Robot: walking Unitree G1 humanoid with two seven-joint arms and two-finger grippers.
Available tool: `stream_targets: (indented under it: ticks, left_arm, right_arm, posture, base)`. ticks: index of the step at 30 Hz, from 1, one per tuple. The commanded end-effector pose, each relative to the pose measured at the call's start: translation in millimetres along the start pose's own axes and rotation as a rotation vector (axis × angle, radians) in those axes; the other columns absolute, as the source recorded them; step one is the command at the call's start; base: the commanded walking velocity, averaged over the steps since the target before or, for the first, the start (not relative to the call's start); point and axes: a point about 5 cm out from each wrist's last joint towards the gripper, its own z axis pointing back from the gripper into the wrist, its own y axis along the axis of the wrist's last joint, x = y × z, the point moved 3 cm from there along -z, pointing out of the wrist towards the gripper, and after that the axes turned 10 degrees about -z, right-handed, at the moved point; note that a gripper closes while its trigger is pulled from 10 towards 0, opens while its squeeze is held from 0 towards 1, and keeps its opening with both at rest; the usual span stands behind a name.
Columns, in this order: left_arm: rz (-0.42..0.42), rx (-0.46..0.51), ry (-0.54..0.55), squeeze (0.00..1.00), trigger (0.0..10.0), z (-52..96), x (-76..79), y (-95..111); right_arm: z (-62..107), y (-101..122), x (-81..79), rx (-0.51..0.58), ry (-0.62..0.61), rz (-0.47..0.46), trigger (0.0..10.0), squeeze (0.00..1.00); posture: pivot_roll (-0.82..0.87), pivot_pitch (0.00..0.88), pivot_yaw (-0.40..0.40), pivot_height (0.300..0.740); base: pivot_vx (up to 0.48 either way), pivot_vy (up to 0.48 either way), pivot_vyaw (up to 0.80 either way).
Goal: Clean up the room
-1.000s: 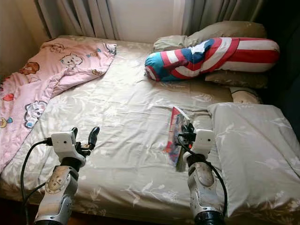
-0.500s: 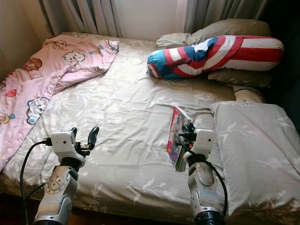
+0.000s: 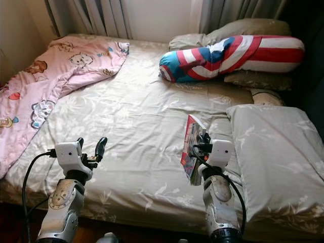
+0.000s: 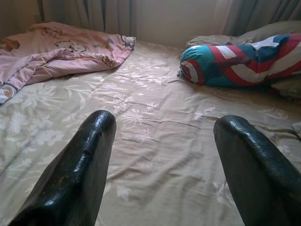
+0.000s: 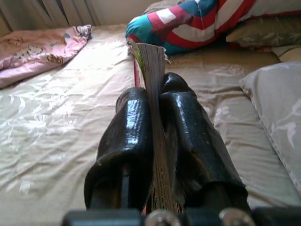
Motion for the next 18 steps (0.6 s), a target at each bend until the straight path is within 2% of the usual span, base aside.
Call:
stream_targets:
  ticks: [1,4,18]
  left_arm:
    - [-0.001,-0.023,-0.005,0.00,10.0,3.1,1.6,-4.6]
    - [-0.002,-0.023,-0.004,0.00,10.0,2.9,1.5,-4.6]
    - [-0.001,-0.024,-0.001,0.00,10.0,2.4,0.7,-4.9]
  right_arm:
    - [-2.8,4.0,-2.4,0.012,0.014,0.003,10.0,0.00]
    - [-2.0,7.2,-3.3,0.041,0.019,-0.003,10.0,0.00]
    - [-2.2,6.3,-1.7,0.037,0.011,-0.003,10.0,0.00]
  posture:
    - [-0.05,0.123,-0.041,0.651]
    - [-0.05,0.123,-0.042,0.636]
    - [-0.05,0.121,-0.042,0.636]
  base:
    - [0.000,0.000,0.00]
    - [0.000,0.000,0.00]
    - [0.000,0.000,0.00]
